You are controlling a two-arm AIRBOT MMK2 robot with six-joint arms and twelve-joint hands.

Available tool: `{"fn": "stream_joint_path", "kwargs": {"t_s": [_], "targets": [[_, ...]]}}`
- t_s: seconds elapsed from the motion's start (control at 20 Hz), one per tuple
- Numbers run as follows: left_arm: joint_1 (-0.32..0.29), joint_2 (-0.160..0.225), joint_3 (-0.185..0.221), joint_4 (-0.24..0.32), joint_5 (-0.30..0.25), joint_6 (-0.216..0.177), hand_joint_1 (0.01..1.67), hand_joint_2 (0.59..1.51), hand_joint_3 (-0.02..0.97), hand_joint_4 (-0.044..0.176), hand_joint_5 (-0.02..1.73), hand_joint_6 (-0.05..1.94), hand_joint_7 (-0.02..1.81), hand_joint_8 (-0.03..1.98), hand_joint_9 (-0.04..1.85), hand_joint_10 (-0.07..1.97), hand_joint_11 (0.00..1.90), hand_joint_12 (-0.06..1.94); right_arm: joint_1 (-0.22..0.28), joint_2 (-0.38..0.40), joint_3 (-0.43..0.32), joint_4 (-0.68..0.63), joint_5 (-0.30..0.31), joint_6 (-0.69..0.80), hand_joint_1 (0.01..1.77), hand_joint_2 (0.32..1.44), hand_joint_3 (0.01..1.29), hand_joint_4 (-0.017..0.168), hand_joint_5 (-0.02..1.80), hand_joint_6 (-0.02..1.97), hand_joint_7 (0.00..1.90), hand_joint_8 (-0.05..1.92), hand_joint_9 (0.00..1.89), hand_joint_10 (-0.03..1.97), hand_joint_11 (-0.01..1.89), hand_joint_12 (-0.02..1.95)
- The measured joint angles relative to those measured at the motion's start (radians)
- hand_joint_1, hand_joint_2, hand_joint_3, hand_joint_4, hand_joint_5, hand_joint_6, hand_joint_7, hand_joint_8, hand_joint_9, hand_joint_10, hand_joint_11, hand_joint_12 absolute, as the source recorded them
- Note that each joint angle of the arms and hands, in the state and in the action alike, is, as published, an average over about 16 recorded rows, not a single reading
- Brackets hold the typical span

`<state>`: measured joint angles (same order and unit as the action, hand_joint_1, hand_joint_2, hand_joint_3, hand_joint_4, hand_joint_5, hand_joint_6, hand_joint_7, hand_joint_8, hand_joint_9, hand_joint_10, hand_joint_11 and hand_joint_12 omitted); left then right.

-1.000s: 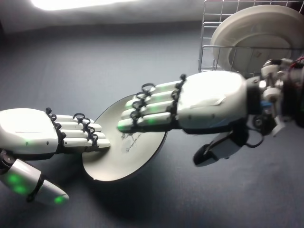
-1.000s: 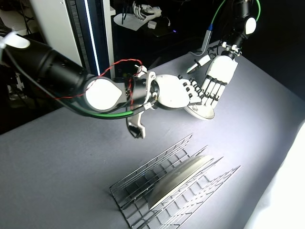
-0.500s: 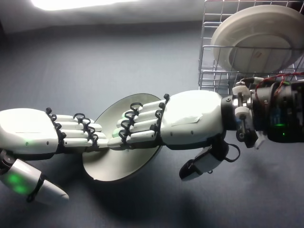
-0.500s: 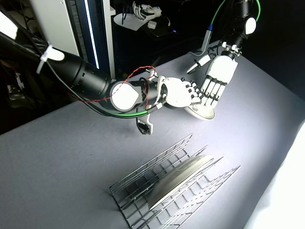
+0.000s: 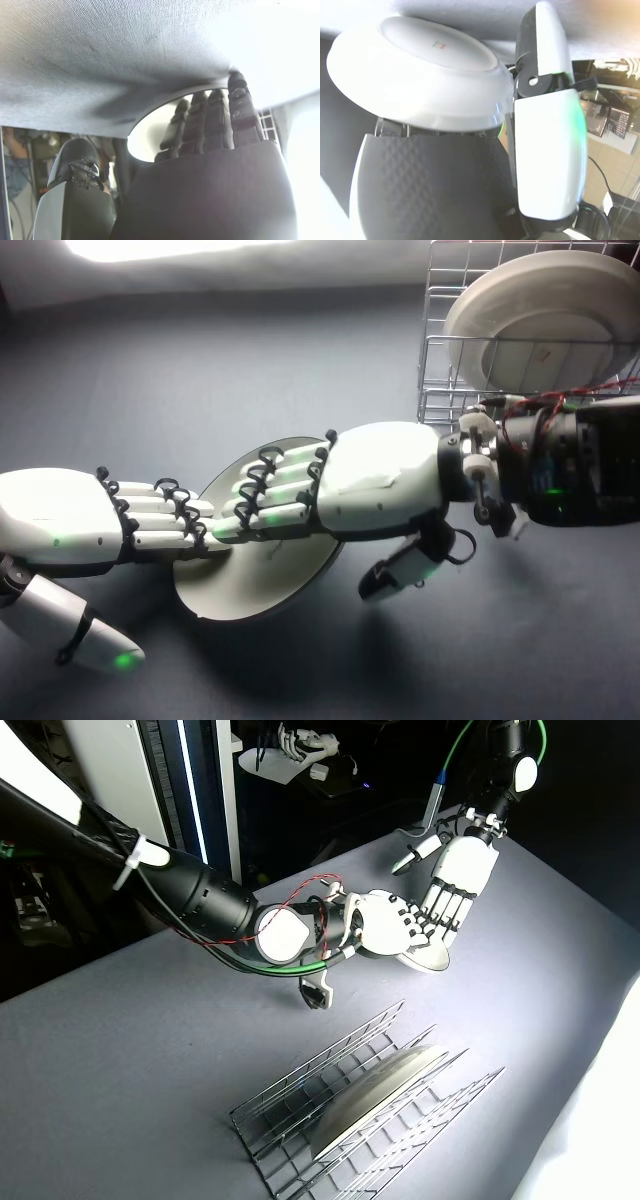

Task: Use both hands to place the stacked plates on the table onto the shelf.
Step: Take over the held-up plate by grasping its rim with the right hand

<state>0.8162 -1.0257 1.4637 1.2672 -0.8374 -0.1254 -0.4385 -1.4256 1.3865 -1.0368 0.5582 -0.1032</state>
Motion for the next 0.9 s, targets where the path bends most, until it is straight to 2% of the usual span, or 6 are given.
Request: {"fn": "stream_joint_path", "kwargs": {"t_s": [0.65,0.75,0.9], "targets": [[-0.002,-0.001,0.001,0.003,-0.001,0.0,0.02,1.121,0.019,-0.009,-0.01,-0.03,0.0,0.0,-0.03,-0.05,0.03,-0.02,0.024,-0.047,0.042,0.0,-0.016,-0.003,1.22,0.96,0.01,-0.006,0.02,-0.01,0.02,0.0,0.02,0.01,0.02,0.01],[-0.002,-0.001,0.001,0.003,-0.001,0.0,0.02,1.122,0.019,-0.009,-0.01,-0.03,0.0,0.0,-0.03,-0.05,0.03,-0.02,0.024,-0.048,0.042,0.0,-0.017,-0.003,1.23,0.96,0.01,-0.006,0.02,-0.01,0.02,0.0,0.02,0.01,0.02,0.08],[-0.002,-0.001,0.001,0.003,-0.001,0.0,0.02,1.122,0.019,-0.009,-0.01,-0.03,-0.01,0.0,-0.03,-0.05,0.03,-0.02,0.024,-0.048,0.043,0.0,-0.017,-0.003,1.25,0.97,0.01,-0.006,0.08,0.01,0.08,0.02,0.08,0.04,0.03,0.34]]}}
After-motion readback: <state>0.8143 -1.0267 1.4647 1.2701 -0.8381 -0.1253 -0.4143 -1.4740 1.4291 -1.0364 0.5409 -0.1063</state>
